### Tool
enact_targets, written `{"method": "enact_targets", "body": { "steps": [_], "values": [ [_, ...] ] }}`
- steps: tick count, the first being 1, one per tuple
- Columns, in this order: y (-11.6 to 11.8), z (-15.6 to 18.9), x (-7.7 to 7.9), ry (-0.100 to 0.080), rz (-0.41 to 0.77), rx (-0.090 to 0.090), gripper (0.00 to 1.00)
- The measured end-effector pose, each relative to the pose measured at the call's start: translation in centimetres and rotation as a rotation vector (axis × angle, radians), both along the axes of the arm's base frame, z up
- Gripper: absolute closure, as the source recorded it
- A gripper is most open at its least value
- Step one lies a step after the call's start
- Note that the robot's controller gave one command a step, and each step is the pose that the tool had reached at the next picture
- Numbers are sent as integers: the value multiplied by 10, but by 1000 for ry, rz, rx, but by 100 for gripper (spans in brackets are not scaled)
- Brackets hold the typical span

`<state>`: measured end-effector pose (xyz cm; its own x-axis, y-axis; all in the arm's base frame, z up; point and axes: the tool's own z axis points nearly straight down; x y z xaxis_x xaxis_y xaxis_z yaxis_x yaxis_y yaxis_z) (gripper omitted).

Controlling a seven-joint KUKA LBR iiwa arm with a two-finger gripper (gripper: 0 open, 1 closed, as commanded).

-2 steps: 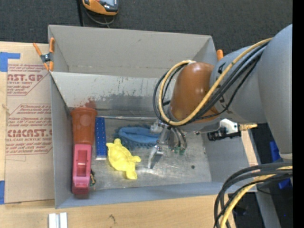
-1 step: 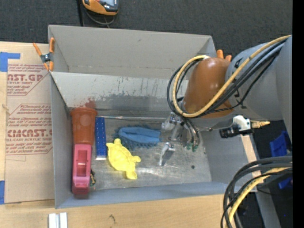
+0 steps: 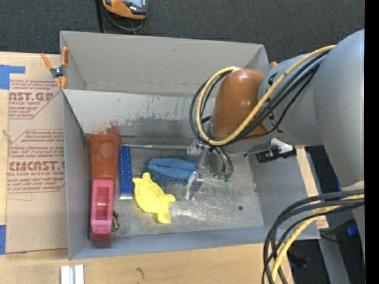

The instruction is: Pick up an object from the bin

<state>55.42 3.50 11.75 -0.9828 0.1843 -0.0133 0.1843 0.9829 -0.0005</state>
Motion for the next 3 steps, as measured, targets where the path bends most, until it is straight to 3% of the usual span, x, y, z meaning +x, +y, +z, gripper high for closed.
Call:
{"method": "enact_targets", "body": {
  "steps": [1,2,3],
  "values": [
    [25,-25,5,12,-327,5,100],
    [25,-25,5,12,-327,5,100],
    [16,7,1,18,-411,5,100]
  ]
}}
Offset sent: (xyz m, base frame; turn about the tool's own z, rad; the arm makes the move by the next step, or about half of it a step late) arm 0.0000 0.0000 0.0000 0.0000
